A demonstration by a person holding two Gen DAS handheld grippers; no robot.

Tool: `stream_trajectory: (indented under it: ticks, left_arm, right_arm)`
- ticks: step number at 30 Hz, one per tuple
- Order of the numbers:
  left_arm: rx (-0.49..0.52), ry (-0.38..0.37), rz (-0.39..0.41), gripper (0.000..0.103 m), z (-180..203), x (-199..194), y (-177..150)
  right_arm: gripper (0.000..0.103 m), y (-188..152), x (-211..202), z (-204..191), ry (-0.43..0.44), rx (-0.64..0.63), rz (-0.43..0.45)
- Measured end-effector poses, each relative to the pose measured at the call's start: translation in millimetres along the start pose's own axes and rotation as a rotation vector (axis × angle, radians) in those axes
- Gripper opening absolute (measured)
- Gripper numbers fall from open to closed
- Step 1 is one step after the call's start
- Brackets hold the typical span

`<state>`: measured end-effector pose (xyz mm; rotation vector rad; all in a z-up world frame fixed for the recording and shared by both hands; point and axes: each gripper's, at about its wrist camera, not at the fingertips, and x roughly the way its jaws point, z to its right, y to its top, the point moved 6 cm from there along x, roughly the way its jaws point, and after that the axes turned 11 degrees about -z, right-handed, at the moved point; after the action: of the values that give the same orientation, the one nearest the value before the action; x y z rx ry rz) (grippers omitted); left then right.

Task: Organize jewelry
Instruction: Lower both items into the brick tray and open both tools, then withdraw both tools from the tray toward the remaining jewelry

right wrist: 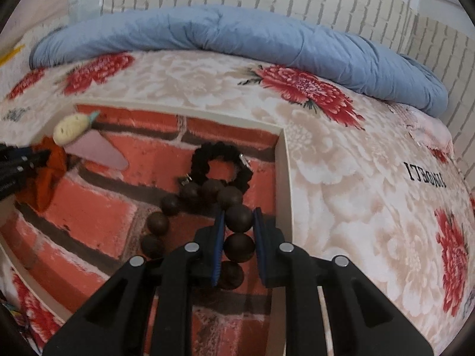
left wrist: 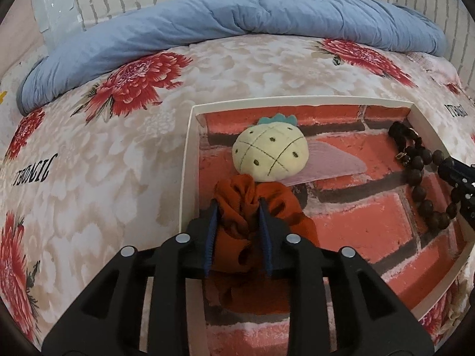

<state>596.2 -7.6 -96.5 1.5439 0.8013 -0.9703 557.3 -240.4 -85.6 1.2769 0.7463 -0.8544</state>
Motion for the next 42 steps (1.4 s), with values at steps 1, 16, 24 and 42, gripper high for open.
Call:
stream_trajectory:
  ticks: [1, 16, 24, 42]
  left_arm:
    - [0.0, 0.002, 0.001, 0.029, 0, 0, 0]
    - [0.047, 0.04, 0.107, 0.087, 12, -43, -8]
    - [0.006, -0.002, 0.183, 0.098, 2, -117, -38]
    - [-0.049, 0.021, 0.188, 0.098, -25, -191, -168]
  right_arm:
    - [0.019, 0, 3, -1, -0.005, -0.005, -0.008]
    - [0.06, -7, -18, 3, 0.036, -0.01, 0.015]
    - [0.082, -22, -88, 14, 0.079, 0.024, 0.139]
    - [0.085, -151, -181, 3, 0.037, 0.084, 0.191]
